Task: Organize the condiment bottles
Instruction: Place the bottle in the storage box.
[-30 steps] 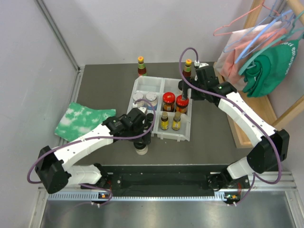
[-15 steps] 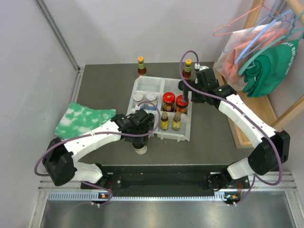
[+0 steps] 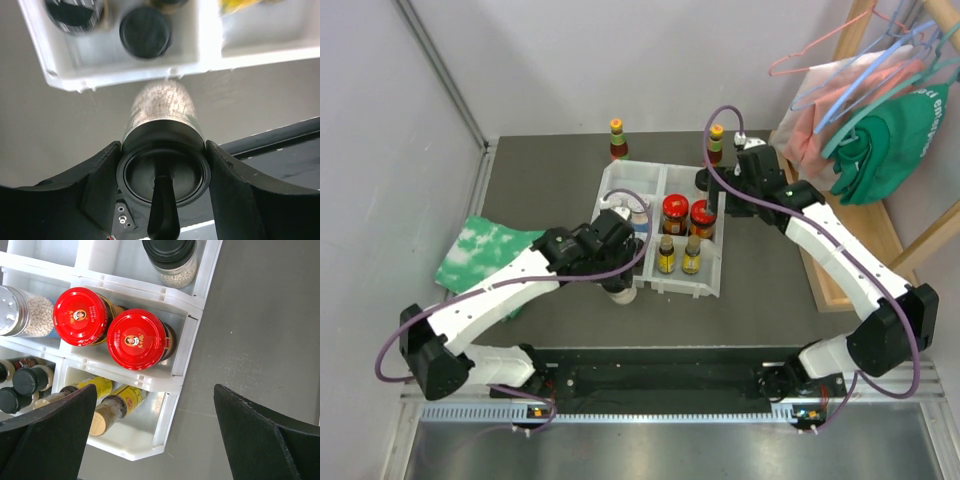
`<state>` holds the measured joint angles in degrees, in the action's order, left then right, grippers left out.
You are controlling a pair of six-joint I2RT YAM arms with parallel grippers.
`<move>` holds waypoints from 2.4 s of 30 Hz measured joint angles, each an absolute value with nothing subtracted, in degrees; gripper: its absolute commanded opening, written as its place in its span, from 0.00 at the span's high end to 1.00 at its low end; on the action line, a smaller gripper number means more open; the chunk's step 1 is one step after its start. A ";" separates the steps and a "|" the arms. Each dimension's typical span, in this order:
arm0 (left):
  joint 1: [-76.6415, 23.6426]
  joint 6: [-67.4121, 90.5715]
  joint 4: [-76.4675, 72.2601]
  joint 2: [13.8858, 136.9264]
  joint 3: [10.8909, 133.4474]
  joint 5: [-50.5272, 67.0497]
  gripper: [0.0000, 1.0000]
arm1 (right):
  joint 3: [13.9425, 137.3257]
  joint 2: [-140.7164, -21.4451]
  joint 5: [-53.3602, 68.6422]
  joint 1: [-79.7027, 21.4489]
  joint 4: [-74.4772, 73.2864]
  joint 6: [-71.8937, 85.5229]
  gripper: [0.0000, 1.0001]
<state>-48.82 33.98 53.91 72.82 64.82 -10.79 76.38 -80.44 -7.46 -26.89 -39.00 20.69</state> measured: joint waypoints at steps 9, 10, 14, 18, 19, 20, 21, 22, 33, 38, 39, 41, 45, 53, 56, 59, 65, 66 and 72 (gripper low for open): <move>-48.82 28.14 57.43 71.18 84.25 -14.39 1.00 | 75.70 -77.91 -7.73 -26.89 -39.03 20.78 0.01; -48.82 27.27 56.77 70.87 85.58 -14.59 1.00 | 75.70 -77.76 -7.77 -26.89 -39.03 20.80 0.01; -48.82 23.97 53.12 70.02 88.77 -15.81 1.00 | 75.70 -77.62 -7.92 -26.89 -39.05 20.84 0.01; -48.80 20.34 47.88 73.43 91.96 -18.17 1.00 | 75.33 -76.75 -7.97 -26.89 -39.48 21.02 0.01; -48.71 18.83 46.09 75.57 93.41 -19.03 1.00 | 75.26 -76.42 -8.03 -26.89 -39.70 21.08 0.01; -48.51 17.65 44.47 78.00 94.78 -19.53 1.00 | 75.05 -75.72 -8.03 -26.89 -39.88 21.12 0.01; -48.29 16.67 43.38 80.20 96.14 -19.86 1.00 | 74.85 -74.98 -8.08 -26.89 -40.14 21.12 0.01; -47.83 15.40 41.80 83.64 98.15 -20.01 1.00 | 74.32 -73.93 -8.05 -26.89 -40.27 21.19 0.01; -40.34 11.79 32.16 105.97 108.86 -14.15 1.00 | 69.34 -62.19 -8.12 -26.89 -42.83 21.96 0.01; -37.76 11.81 28.99 111.39 113.62 -12.27 1.00 | 68.23 -61.91 -8.12 -26.89 -43.59 22.15 0.01; -37.45 11.81 28.67 112.44 114.78 -11.68 1.00 | 68.20 -61.91 -8.12 -26.89 -43.75 22.15 0.01; -37.06 11.84 28.32 114.41 116.79 -10.81 1.00 | 68.23 -61.91 -8.12 -26.89 -43.79 22.17 0.01; -36.18 11.88 28.53 118.83 120.90 -8.54 1.00 | 68.23 -61.91 -8.12 -26.89 -43.79 22.17 0.01; -34.63 11.81 31.73 124.53 122.50 -6.31 1.00 | 68.20 -61.95 -8.25 -26.89 -43.77 22.17 0.01; -34.20 11.70 32.25 126.41 122.63 -5.32 1.00 | 68.20 -61.98 -8.27 -26.89 -43.77 22.17 0.01; -34.13 10.98 32.14 127.94 122.93 -4.27 0.99 | 68.10 -62.00 -8.29 -26.89 -43.77 22.17 0.01; -34.35 8.93 32.73 131.70 125.29 -3.95 0.95 | 67.16 -62.06 -8.51 -26.89 -43.83 22.17 0.01; -34.35 8.69 32.67 132.33 125.69 -3.90 0.94 | 67.11 -62.06 -8.58 -26.89 -44.03 22.17 0.01; -34.63 7.35 32.75 134.15 126.23 -3.84 0.84 | 67.09 -62.43 -8.84 -26.89 -44.10 22.17 0.01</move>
<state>-34.63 7.35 32.75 134.15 126.23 -3.84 67.09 -62.43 -8.84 -26.89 -44.10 22.17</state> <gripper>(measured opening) 0.667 0.987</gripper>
